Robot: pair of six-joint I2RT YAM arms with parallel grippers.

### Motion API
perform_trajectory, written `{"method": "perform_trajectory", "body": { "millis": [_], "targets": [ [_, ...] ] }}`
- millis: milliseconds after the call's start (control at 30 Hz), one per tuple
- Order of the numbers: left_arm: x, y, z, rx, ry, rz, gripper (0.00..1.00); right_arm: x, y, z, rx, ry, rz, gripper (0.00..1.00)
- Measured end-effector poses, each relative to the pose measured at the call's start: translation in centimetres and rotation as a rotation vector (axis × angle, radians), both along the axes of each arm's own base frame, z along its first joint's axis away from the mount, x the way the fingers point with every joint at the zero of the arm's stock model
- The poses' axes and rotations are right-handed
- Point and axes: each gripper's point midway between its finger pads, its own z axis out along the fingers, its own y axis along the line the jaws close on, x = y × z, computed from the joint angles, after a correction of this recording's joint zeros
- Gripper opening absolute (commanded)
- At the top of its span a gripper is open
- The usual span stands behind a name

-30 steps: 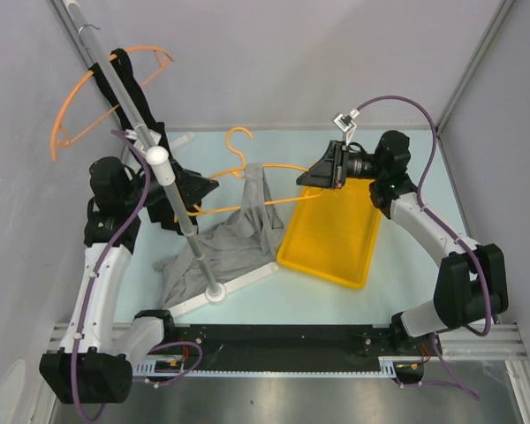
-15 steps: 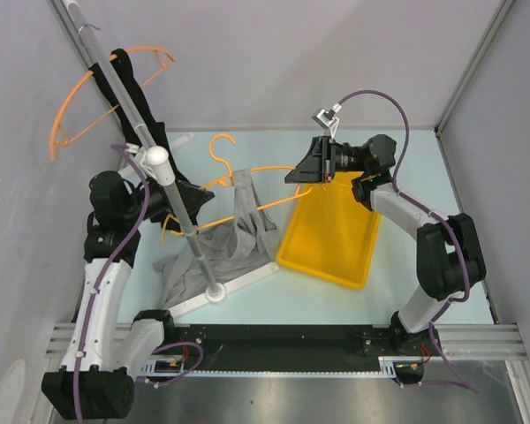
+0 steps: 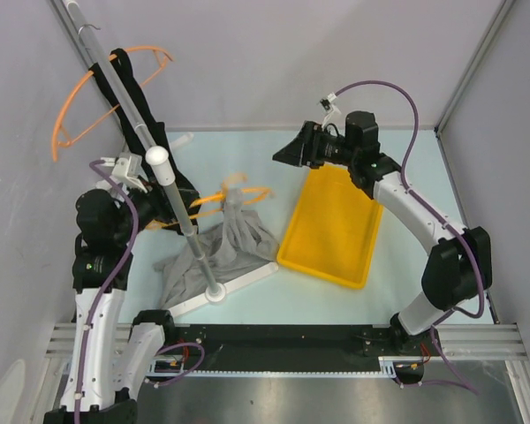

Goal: Remove the tank top from the hanger

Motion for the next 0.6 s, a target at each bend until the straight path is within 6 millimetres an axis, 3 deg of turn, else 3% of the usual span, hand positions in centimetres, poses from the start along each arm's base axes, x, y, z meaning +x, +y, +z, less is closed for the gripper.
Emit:
{"method": "perform_trajectory", "body": {
  "millis": [167,367,433,500,600],
  "targets": [
    [-0.1,0.7,0.4,0.007,-0.014,0.053,0.00,0.8,-1.3,-1.8,-0.209,-0.050,-0.250,0.83],
    [-0.1,1.0,0.4,0.010,-0.017,0.075,0.00,-2.6,0.4,1.4,-0.256,-0.213,-0.274,0.79],
    [0.2,1.1,-0.1,0.010,0.009,0.080,0.17,-2.8,0.3,1.8,-0.254,-0.228,-0.268,0.81],
    [0.5,1.3,-0.7,0.007,0.036,0.099,0.43,-2.8,0.5,1.2,-0.267,-0.228,-0.252,0.80],
    [1.1,1.9,-2.1,-0.004,0.085,0.141,0.53,-3.3,1.6,-1.7,-0.302,-0.190,-0.186,0.80]
  ]
}}
